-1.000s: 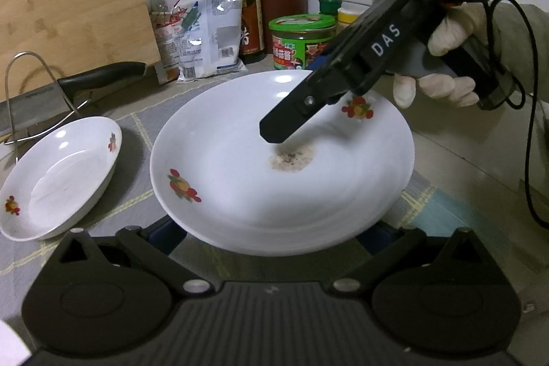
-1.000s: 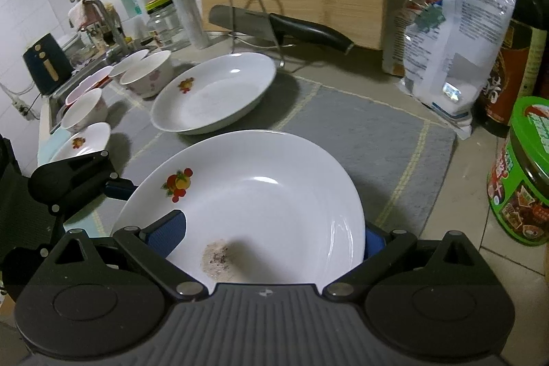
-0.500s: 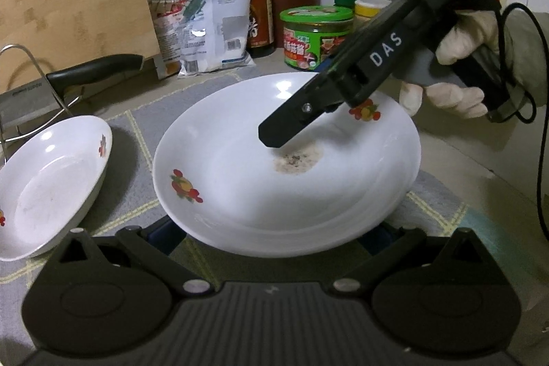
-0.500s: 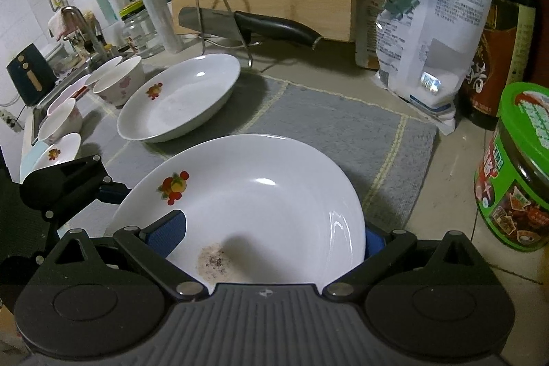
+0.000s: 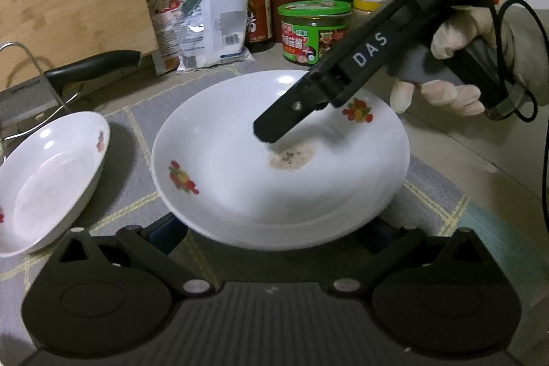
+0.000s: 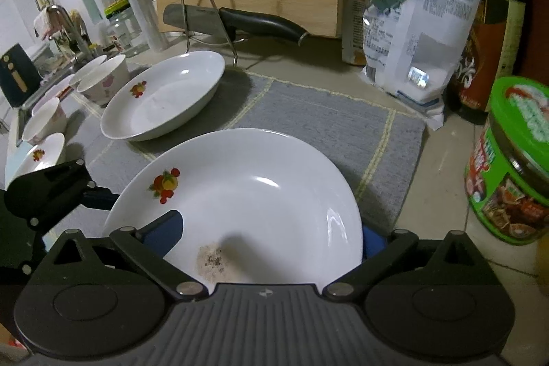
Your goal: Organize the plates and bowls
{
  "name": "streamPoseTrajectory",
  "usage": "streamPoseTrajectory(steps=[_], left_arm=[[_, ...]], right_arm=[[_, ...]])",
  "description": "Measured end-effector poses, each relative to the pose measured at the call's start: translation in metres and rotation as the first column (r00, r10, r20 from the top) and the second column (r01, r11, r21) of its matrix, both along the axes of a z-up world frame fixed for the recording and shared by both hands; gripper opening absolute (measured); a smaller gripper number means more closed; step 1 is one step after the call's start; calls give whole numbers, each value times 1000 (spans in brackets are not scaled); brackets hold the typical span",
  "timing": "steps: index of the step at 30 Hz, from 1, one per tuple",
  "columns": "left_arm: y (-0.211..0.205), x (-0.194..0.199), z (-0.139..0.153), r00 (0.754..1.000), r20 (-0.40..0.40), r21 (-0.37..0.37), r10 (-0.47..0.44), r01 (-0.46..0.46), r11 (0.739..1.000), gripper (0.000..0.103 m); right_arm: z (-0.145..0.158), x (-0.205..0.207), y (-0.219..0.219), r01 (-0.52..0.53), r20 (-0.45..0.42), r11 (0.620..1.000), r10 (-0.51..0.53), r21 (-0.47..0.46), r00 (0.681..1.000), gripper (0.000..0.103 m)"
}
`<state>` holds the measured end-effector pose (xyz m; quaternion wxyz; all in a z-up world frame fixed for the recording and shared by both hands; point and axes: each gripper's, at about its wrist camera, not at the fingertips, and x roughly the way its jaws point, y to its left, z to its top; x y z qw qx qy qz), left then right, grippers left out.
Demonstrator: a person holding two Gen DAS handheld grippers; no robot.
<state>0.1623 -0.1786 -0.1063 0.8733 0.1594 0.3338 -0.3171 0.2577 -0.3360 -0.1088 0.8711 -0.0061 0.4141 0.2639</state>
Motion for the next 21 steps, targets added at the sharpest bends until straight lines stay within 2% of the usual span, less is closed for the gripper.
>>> streamPoseTrajectory(steps=[5,9,17,21], left_arm=[[14,-8,7,998,-31,-34,57,-58,998,103],[26,-24,20,994,-28,-54,104,-105,993,102],[45,-62,52,982,8,-101,190,-189,977,102],[60,-79,61,967,8,-72,255,-254,965,102]], right_arm=[[14,-10,3,22,51,998,-19,-63,999,103],[28,-19,10,66,103,992,-55,-105,993,103],[52,-48,47,81,172,995,-69,-63,983,103],[60,-65,69,63,187,998,-57,-24,981,103]])
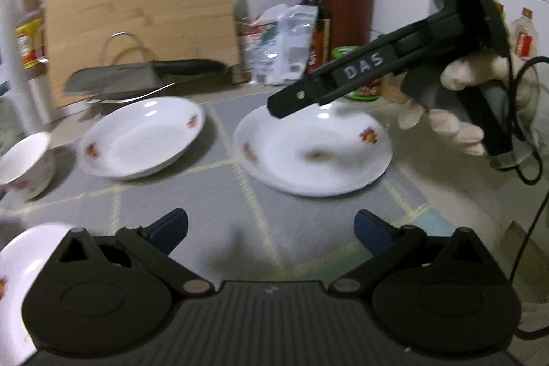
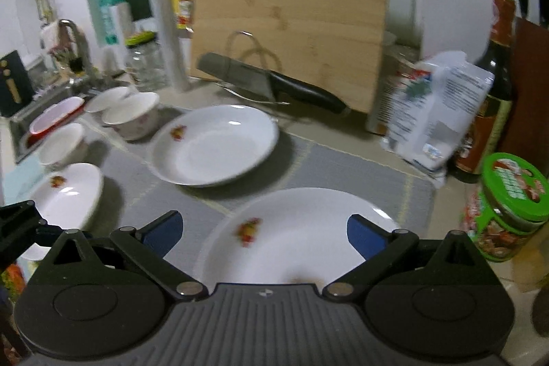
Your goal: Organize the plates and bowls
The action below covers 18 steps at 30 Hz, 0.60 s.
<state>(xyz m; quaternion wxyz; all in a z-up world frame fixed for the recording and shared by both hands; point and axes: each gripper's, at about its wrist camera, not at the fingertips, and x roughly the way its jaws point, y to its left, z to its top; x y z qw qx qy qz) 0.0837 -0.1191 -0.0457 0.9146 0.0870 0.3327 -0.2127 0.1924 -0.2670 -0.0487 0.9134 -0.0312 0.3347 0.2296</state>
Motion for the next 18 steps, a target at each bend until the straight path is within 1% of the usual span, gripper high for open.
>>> streamPoseTrajectory(steps=[2,5,7,10,12,18], left_arm=[[11,-8,2,1000,-8,11,21,-21,1000,102],[29,-21,5,1000,-6,0,24,-24,1000,102],[42,-28,6,1000,-6,-2,28,-28,1000,102],[62,-43,12,999,21,3,39,-39,999,102],[77,-50,14,998,34,4,54,-54,999,102],[126,-66,14,993,61,-6,101,-101,995,102]], right_arm=[[2,-9,12,-11,0,1000,11,9,1000,103],[3,-23,31,-7,0,1000,7,29,1000,103],[2,-32,44,4,-16,999,-3,55,1000,103],[-2,-40,67,-10,-53,995,15,95,998,103],[-6,-44,86,-17,-73,996,23,88,997,103],[-13,-55,136,-51,-98,996,59,76,993,103]])
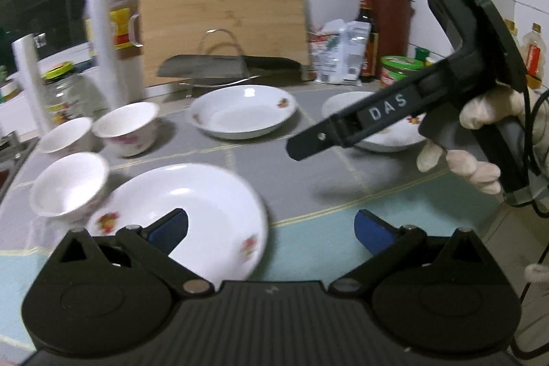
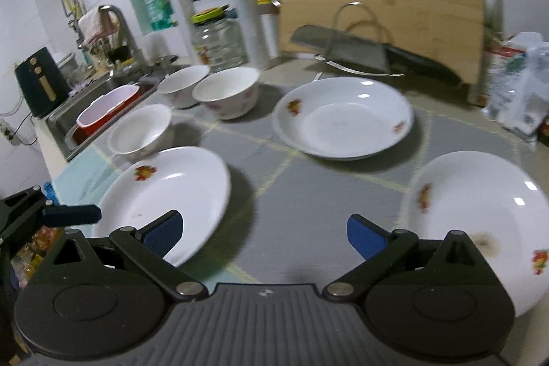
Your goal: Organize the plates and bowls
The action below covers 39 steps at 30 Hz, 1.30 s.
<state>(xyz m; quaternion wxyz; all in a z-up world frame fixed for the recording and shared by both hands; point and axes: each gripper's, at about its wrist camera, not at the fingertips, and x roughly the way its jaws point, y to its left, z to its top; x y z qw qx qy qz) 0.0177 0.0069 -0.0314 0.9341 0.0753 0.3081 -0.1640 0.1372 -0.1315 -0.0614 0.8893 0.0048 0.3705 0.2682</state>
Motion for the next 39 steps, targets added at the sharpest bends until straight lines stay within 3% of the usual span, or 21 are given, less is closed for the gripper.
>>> streamPoseTrajectory(steps=[10,15,30,39], left_arm=[[79,-17,-21,994,-31,19,101,-100,995,102],[104,-15,-39,993,-56,37,99,-97,995,102],[134,23,-66,990,-134,-28,-54,51,998,102],[134,40,-68,979,-122,-11,-165,165,986,102]], right_arm=[[-21,-11,50,-29,-69,1000,29,-6,997,103],[-31,-11,70,-56,-94,998,54,-24,994,103],[-47,-2,99,-65,-149,997,58,-41,987,103],[-54,13,106,-47,-164,998,40,-40,986,103]])
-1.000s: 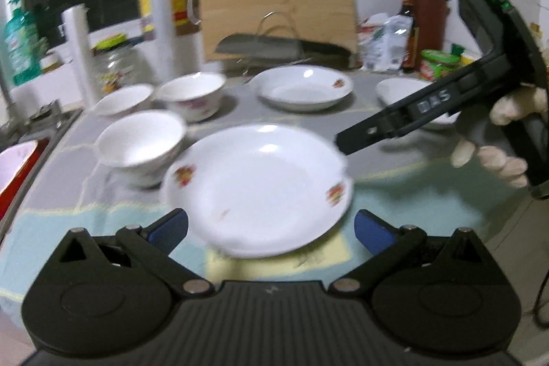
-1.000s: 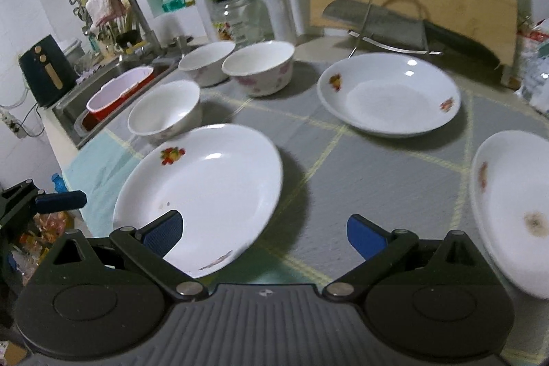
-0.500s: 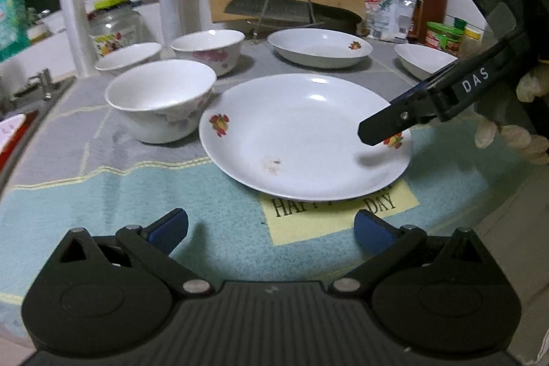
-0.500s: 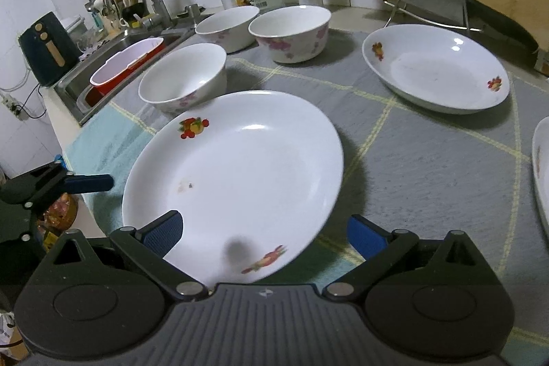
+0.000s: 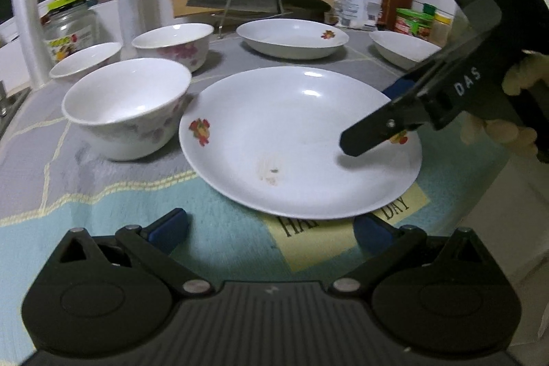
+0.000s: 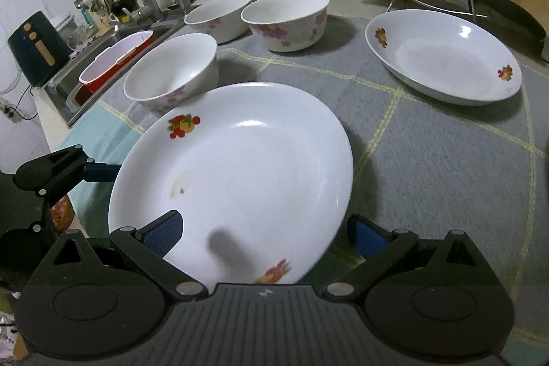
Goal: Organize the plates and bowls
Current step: 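Lift the floral plate off the towel with the right gripper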
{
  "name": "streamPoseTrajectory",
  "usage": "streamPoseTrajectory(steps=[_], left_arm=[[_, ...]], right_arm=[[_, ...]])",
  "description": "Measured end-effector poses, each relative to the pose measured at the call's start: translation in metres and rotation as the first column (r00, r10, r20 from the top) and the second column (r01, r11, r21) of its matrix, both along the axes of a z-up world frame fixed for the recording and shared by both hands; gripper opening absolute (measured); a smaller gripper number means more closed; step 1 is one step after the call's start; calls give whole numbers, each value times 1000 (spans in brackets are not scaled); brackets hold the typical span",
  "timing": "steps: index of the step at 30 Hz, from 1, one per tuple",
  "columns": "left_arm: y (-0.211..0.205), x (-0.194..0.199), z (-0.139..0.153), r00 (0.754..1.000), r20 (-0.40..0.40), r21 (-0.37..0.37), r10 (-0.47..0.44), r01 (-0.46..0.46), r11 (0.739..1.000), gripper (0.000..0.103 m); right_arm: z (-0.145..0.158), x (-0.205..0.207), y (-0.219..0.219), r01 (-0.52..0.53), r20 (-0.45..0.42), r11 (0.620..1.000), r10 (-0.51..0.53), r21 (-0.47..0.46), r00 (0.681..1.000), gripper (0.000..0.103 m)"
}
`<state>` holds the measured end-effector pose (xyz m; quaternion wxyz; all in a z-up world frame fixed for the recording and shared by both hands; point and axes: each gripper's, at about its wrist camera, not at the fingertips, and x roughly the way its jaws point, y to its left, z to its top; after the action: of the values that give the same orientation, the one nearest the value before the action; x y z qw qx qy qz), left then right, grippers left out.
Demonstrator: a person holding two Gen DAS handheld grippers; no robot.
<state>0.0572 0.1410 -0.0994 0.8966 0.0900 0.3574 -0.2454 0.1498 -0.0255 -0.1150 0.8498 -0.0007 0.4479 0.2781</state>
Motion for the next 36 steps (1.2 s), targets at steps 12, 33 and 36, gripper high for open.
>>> streamPoseTrajectory(steps=[12,33,36], left_arm=[[1,12,-2,989,12,2,-149,149,989,102],[4,17,-4,966,34,-13,-255,256,967,101],[3,18,-5,965,35,-11,-260,260,965,101]], right_arm=[[-2,22,9,-57,25,998,58,-13,998,103],[1,39,9,-208,5,978,208,-22,978,103],[1,42,9,-211,1,977,211,-16,978,103]])
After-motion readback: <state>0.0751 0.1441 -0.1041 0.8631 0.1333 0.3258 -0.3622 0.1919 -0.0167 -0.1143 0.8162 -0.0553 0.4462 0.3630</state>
